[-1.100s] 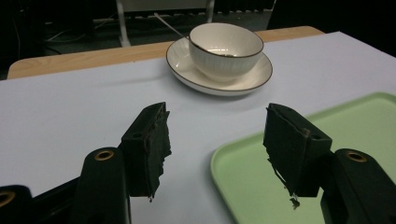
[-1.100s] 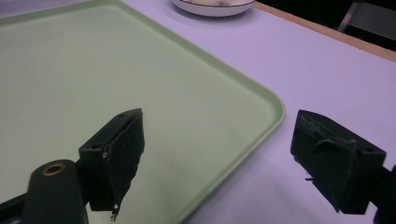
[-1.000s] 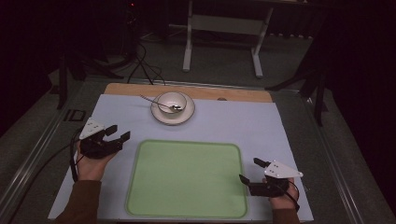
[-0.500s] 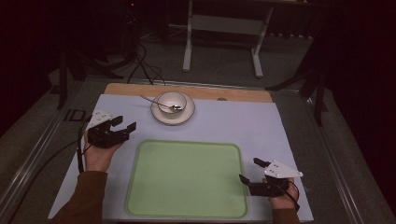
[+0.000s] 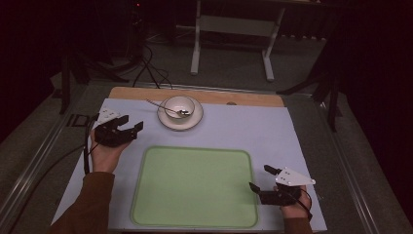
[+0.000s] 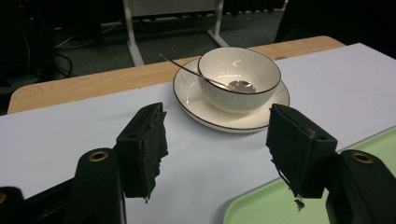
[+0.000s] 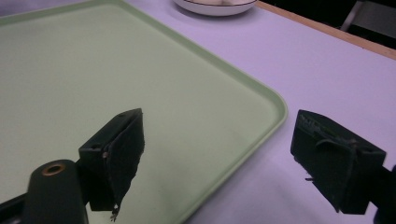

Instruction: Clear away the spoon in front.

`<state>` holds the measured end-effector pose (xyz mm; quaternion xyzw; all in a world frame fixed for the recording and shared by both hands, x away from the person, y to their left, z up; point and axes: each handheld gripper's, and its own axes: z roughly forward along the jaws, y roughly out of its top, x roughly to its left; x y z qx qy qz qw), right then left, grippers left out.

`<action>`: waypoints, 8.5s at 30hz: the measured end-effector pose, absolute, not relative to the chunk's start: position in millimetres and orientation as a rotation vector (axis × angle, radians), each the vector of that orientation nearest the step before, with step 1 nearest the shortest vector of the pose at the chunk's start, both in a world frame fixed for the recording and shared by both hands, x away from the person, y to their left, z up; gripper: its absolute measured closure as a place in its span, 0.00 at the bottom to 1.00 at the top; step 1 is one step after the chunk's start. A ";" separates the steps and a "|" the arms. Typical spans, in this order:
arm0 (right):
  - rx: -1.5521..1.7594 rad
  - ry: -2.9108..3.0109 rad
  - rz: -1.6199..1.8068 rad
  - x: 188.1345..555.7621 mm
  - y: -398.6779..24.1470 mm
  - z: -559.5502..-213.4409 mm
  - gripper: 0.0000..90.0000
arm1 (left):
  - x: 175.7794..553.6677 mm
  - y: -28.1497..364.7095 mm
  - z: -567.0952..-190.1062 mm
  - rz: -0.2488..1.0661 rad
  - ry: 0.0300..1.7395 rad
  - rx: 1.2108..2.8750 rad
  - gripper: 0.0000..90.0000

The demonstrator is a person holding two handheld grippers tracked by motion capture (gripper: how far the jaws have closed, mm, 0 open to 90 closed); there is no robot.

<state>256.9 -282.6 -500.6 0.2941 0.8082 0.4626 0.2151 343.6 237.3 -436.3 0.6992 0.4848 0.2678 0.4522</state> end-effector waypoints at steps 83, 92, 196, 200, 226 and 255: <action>0.849 2.229 1.296 260.2 -291.1 -502.0 0.19 | 471.2 213.1 -475.4 0.565 1.359 1.626 0.47; 0.851 2.229 1.294 260.7 -291.5 -502.0 0.19 | 471.0 211.0 -474.5 0.528 1.349 1.580 0.69; 0.800 2.239 1.279 257.2 -283.2 -499.5 0.19 | 342.7 234.5 -394.6 0.643 1.081 1.752 0.98; 0.800 2.240 1.278 257.2 -283.1 -499.6 0.19 | 339.3 235.0 -395.8 0.637 1.083 1.760 0.98; 0.797 2.250 1.268 257.7 -281.2 -500.4 0.19 | 323.2 239.8 -413.2 0.565 1.124 1.843 0.98; 0.793 2.253 1.265 257.7 -280.9 -500.4 0.19 | 369.0 217.9 -431.5 0.629 1.153 1.793 0.97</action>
